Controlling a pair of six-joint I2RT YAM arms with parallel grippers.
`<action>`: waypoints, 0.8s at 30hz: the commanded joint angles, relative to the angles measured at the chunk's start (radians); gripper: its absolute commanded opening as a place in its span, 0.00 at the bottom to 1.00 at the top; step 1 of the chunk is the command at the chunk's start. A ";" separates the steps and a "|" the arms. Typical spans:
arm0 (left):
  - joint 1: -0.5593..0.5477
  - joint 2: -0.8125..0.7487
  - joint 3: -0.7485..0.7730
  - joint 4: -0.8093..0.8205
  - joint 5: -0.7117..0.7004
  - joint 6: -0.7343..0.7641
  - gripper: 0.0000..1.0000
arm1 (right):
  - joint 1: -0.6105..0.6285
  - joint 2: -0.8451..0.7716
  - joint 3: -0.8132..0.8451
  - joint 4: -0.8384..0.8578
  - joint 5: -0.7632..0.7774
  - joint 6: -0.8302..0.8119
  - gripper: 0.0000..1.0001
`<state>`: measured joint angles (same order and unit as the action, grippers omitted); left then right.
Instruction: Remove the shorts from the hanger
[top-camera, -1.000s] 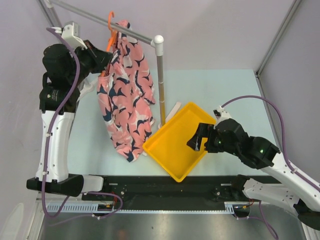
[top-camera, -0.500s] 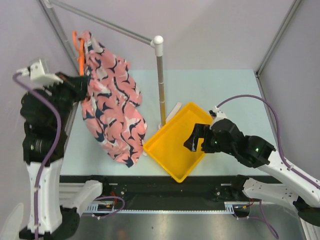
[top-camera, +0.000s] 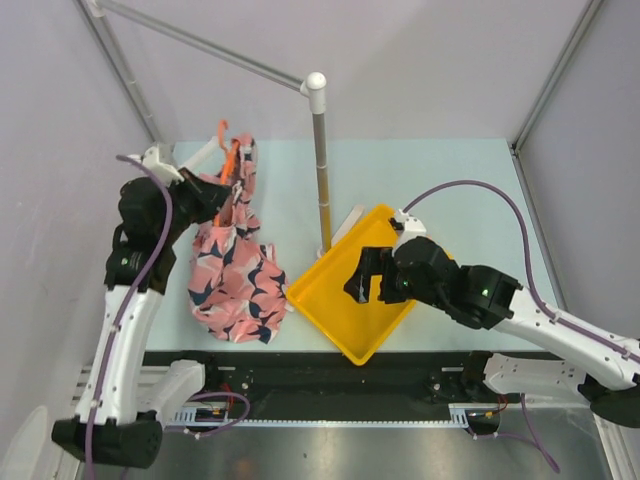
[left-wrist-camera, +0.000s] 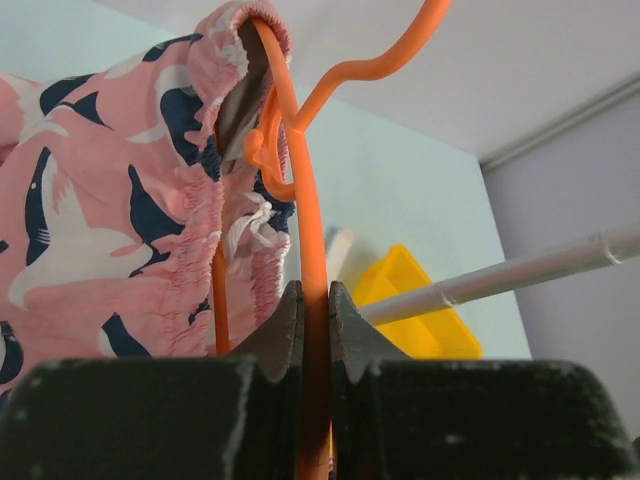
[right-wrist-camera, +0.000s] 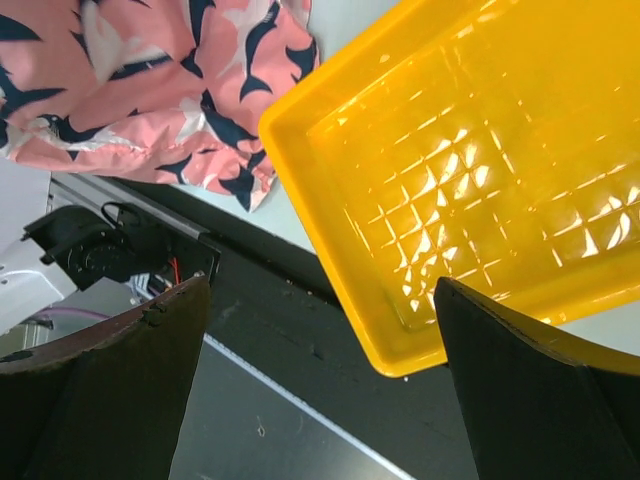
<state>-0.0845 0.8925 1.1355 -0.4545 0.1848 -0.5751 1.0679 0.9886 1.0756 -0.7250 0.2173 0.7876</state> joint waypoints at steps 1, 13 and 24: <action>0.031 0.117 -0.008 0.267 0.315 -0.094 0.00 | -0.052 -0.042 0.060 0.038 0.085 -0.033 1.00; 0.032 0.540 0.139 0.430 0.689 -0.163 0.00 | -0.614 0.154 0.196 0.237 -0.381 -0.209 1.00; -0.069 0.744 0.247 0.530 0.726 -0.236 0.00 | -0.715 0.595 0.382 0.755 -0.599 -0.392 0.97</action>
<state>-0.1001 1.5875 1.3048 -0.0151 0.8448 -0.7830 0.3634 1.4487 1.3571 -0.2634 -0.2573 0.4877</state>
